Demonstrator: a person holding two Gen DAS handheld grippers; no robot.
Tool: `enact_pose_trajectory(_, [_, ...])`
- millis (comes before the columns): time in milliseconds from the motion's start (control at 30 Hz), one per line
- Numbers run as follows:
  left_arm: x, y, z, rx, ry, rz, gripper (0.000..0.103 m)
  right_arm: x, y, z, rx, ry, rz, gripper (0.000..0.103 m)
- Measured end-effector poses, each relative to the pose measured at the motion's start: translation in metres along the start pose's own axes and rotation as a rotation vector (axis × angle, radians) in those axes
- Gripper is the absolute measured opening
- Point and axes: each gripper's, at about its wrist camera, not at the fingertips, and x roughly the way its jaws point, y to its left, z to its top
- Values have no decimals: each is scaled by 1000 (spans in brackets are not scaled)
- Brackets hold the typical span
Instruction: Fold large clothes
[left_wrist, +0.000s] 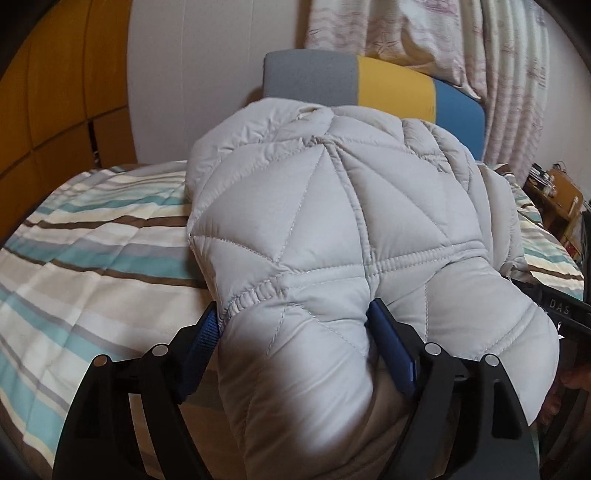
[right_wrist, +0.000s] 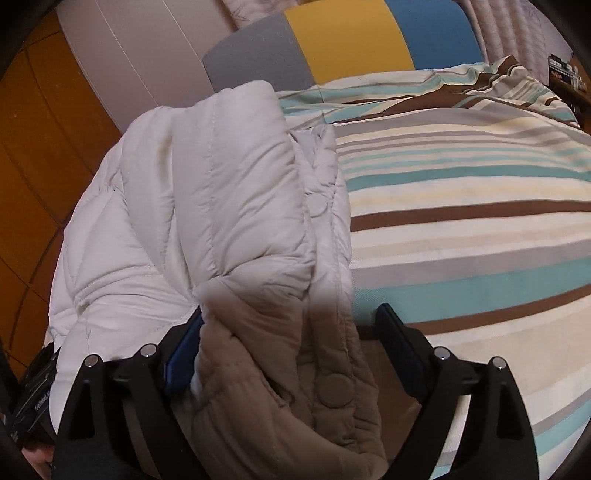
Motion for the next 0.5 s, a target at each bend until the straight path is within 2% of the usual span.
enact_pose_trajectory(67, [-10, 1, 6, -8, 20, 8, 84, -13, -1, 6, -31, 3, -13, 87])
enact_pose_trajectory(100, [-15, 1, 8, -15, 27, 22, 93, -24, 1, 11, -41, -8, -19, 87])
enact_pose_trajectory(133, [-22, 3, 11, -28, 23, 40, 96, -36, 0, 9, -44, -27, -20, 87])
enact_pose_trajectory(233, [-41, 14, 23, -95, -5, 38, 96, -80, 7, 16, -62, -148, 13, 87])
enact_pose_trajectory(300, [-45, 19, 35, -155, -13, 18, 96, -94, 17, 29, -111, -194, 21, 78])
enact_pose_trajectory(367, [-42, 19, 53, -191, -27, -10, 96, -91, 36, 46, -172, -185, 37, 69])
enact_pose_trajectory(433, [-33, 9, 70, -161, -27, 19, 96, -78, 60, 62, -222, -166, 58, 59])
enact_pose_trajectory(500, [-16, -5, 89, -96, -11, 48, 96, -61, 86, 69, -284, -143, 32, 54])
